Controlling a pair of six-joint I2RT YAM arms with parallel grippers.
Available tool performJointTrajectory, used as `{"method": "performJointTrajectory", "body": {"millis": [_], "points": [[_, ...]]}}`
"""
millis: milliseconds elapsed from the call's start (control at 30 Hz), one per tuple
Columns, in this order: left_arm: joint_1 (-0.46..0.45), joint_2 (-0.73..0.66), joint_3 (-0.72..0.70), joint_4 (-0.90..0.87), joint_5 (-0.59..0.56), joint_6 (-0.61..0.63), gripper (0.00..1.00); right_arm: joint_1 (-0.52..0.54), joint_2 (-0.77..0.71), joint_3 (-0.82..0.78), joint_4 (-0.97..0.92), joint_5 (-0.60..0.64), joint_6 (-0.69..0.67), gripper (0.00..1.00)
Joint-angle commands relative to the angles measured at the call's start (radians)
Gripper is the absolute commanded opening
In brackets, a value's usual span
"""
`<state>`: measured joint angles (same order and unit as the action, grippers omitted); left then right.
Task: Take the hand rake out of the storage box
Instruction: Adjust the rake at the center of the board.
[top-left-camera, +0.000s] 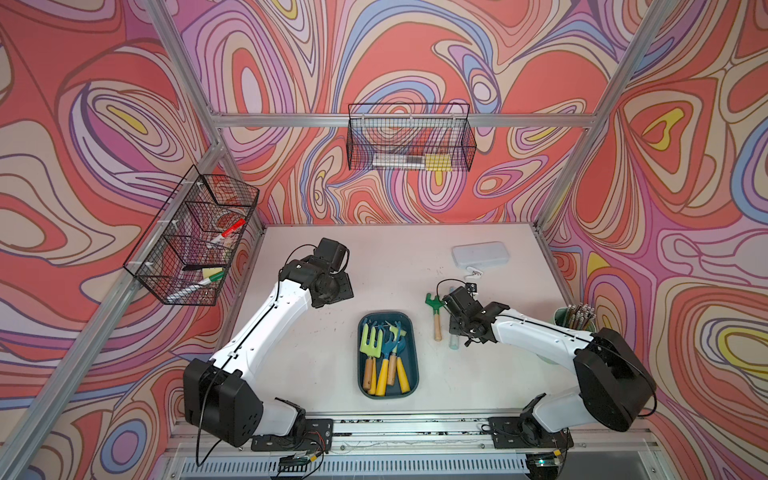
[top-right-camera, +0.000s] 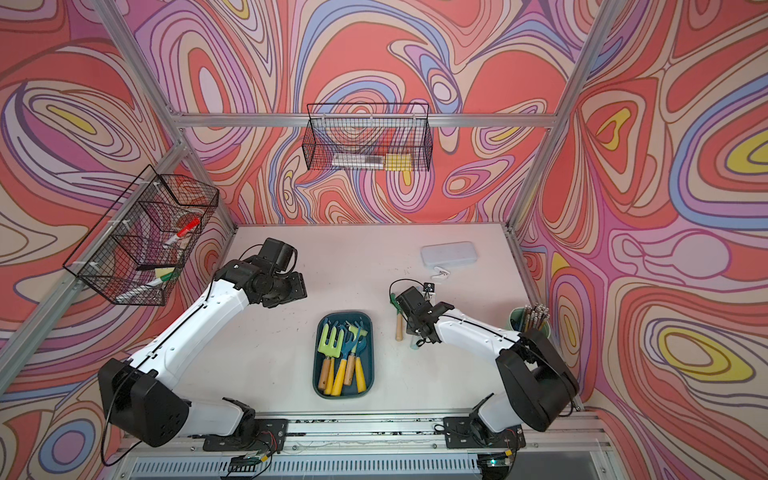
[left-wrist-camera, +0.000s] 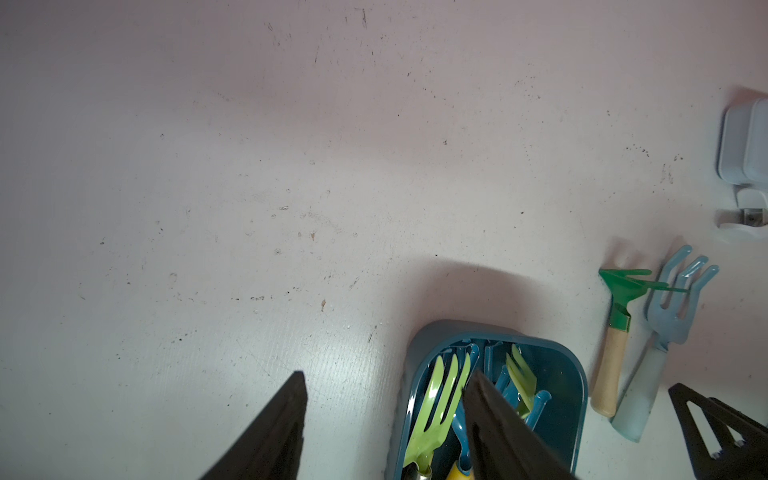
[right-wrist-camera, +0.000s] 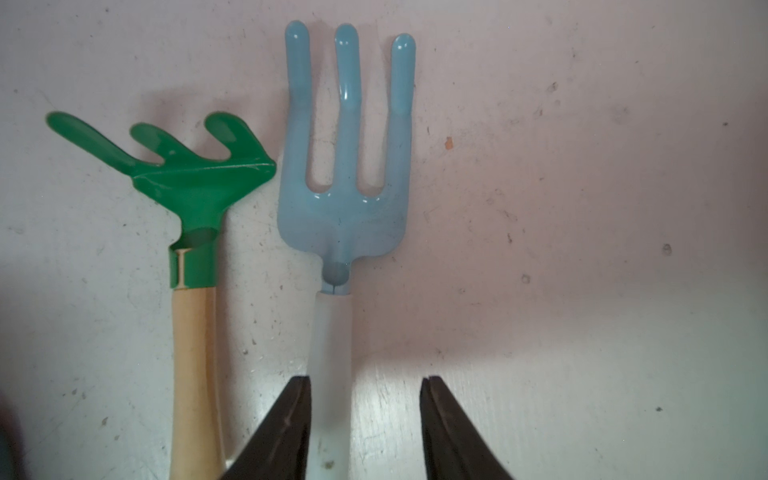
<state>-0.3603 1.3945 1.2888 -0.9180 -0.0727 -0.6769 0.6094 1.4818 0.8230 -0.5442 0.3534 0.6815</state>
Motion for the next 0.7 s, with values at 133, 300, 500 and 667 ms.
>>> {"method": "performJointTrajectory", "body": {"millis": [133,300,500,667], "points": [[0.005,-0.028,-0.028,0.016,0.014,-0.001,0.64,-0.019,0.062,0.016,0.041,-0.063,-0.019,0.44],[0.004,-0.028,-0.028,0.016,0.015,0.003,0.64,-0.024,0.100,0.011,0.066,-0.082,-0.016,0.39],[0.005,-0.028,-0.040,0.022,0.016,0.004,0.64,-0.036,0.116,0.009,0.037,-0.072,-0.014,0.35],[0.005,-0.030,-0.048,0.023,0.019,0.002,0.64,-0.048,0.094,-0.002,0.028,-0.061,-0.021,0.34]]}}
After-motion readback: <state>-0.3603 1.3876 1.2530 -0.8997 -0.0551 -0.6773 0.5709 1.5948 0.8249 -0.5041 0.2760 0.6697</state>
